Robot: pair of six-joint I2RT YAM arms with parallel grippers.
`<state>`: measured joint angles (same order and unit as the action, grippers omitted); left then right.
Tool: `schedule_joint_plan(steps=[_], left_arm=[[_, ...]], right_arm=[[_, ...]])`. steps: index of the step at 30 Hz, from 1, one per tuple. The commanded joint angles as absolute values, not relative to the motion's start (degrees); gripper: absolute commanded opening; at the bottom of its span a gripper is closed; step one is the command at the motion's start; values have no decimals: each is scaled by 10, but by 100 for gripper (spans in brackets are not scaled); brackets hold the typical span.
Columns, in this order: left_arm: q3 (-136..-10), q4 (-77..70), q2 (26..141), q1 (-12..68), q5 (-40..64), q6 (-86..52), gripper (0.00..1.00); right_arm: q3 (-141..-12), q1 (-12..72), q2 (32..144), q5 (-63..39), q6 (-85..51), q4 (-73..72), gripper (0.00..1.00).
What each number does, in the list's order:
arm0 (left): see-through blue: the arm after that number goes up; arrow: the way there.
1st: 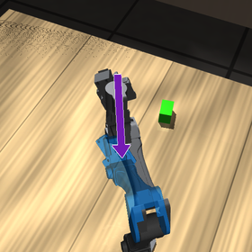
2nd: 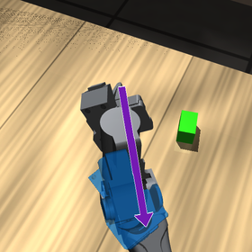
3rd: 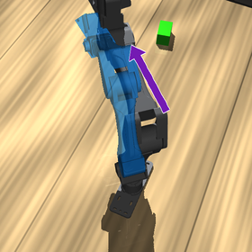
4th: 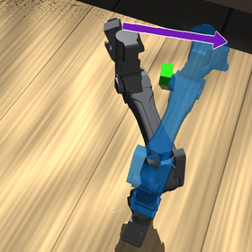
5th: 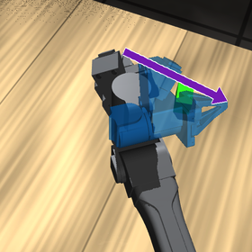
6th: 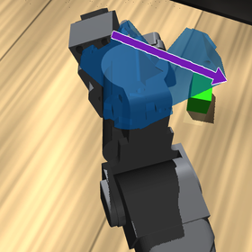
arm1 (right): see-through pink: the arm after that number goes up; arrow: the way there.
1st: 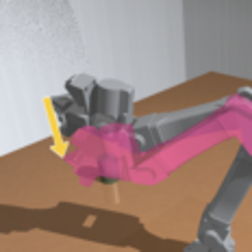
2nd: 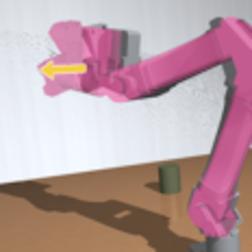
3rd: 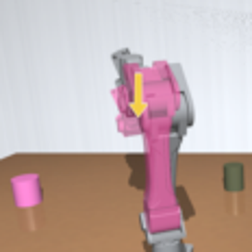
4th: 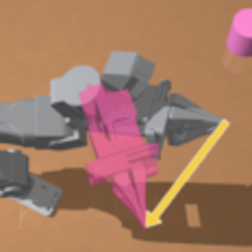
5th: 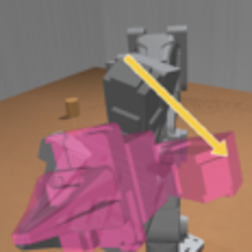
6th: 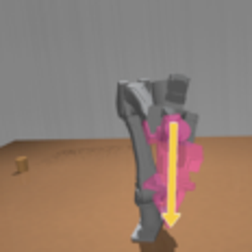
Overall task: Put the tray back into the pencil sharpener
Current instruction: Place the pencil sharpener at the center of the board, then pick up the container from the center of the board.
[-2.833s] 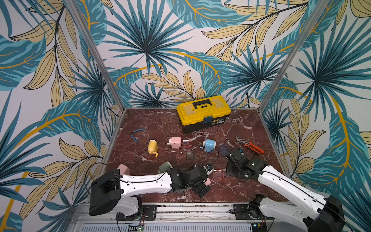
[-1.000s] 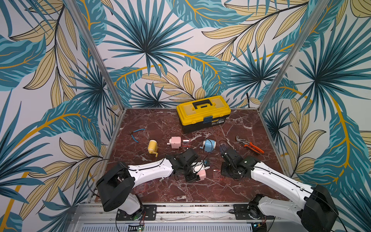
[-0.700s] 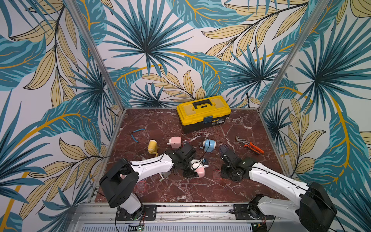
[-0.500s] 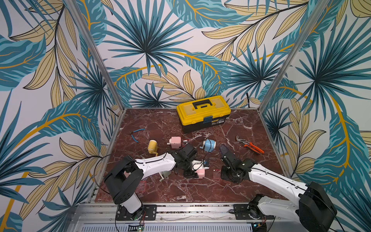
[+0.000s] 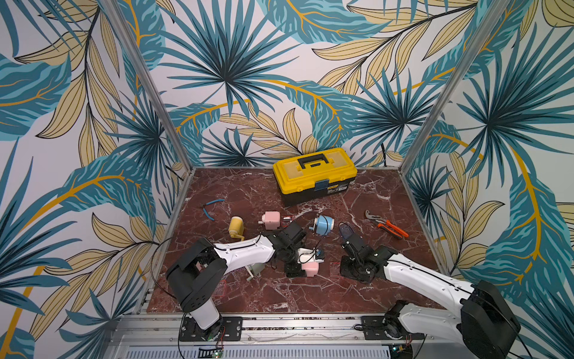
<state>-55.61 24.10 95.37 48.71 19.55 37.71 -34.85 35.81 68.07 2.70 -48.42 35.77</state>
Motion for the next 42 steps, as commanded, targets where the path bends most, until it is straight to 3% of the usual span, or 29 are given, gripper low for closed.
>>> schedule_joint_plan(steps=[1, 20, 42], left_arm=[[-569, 247, 943, 487, 213, 373, 77], [-572, 247, 948, 481, 247, 365, 48], [-597, 232, 970, 481, 239, 359, 43]], right_arm=[[-346, 356, 690, 49, -483, 354, 39], [-377, 355, 754, 4, -419, 303, 15], [-377, 361, 787, -73, -422, 221, 13]])
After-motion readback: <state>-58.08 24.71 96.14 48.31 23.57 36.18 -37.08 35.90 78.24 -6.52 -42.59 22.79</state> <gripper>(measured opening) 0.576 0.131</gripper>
